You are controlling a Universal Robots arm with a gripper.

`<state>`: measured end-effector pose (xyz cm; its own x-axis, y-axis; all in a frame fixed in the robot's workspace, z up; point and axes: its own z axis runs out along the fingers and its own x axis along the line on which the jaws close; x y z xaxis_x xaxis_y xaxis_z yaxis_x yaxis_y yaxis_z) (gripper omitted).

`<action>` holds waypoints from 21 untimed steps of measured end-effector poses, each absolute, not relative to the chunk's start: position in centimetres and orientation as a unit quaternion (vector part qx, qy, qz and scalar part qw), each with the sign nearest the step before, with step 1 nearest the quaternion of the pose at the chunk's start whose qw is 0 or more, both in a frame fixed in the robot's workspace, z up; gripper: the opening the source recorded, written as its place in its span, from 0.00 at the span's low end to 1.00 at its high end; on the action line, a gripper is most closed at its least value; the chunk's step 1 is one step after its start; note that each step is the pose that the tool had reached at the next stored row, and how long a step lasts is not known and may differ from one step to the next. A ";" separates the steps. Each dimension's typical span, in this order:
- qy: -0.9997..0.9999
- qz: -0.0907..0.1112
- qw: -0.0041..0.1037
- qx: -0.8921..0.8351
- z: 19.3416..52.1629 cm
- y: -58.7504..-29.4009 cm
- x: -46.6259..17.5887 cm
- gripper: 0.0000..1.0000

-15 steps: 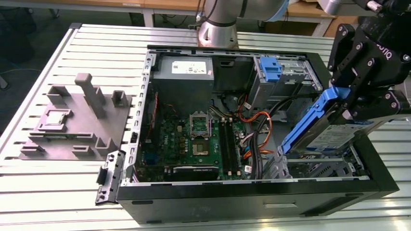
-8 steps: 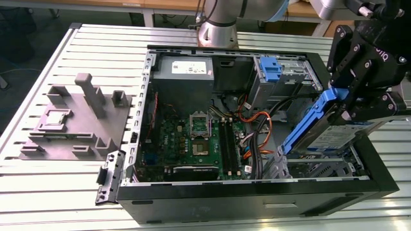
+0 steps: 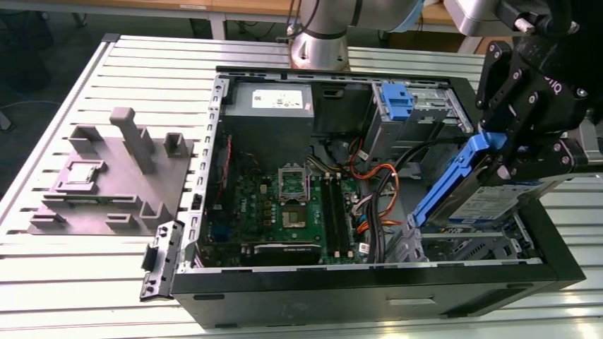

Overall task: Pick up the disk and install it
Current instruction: 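Insert the disk into the insertion slot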

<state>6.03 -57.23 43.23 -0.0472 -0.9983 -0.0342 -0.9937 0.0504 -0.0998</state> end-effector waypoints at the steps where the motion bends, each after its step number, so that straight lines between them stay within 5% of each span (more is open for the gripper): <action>1: 0.723 -0.024 0.047 -0.689 43.2 -57.2 6.0 0.37; 21: 0.723 -0.024 0.047 -0.689 42.7 -57.3 5.6 0.37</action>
